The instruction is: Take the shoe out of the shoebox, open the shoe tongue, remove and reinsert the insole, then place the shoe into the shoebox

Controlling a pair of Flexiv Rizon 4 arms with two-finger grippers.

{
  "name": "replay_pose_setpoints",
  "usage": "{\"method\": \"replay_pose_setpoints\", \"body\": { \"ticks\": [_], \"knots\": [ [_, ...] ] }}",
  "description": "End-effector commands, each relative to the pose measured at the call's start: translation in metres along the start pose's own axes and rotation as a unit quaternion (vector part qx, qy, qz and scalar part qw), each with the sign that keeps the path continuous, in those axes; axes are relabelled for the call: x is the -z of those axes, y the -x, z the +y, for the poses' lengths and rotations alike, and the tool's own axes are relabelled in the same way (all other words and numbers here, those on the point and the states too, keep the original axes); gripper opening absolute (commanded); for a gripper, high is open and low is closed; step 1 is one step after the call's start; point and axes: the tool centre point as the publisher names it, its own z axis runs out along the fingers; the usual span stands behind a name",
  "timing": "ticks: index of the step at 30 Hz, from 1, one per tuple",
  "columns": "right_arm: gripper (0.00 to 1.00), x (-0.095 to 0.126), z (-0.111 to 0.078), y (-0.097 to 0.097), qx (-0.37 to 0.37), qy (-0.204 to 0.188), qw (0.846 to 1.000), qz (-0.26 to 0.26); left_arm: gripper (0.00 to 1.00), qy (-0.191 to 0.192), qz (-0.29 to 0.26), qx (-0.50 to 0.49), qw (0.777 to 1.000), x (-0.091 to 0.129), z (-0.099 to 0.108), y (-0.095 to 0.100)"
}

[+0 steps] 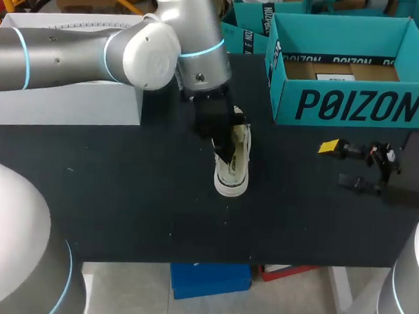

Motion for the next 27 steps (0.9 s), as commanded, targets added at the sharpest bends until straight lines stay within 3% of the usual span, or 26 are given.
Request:
{"method": "replay_pose_setpoints", "body": {
  "ticks": [1, 15, 27],
  "knots": [
    [1.0, 0.0, 0.0, 0.0, 0.0, 0.0, 1.0, 0.0, 0.0, 0.009, 0.067, 0.001, 0.998, -0.008, 0.003, 0.003],
    [1.0, 0.0, 0.0, 0.0, 0.0, 0.0, 1.0, 0.0, 0.0, 0.027, 0.08, 0.013, 0.996, -0.038, 0.001, -0.008],
    [1.0, 0.0, 0.0, 0.0, 0.0, 0.0, 1.0, 0.0, 0.0, 0.036, 0.1, 0.01, 0.994, -0.064, 0.013, -0.016]
  ]
}}
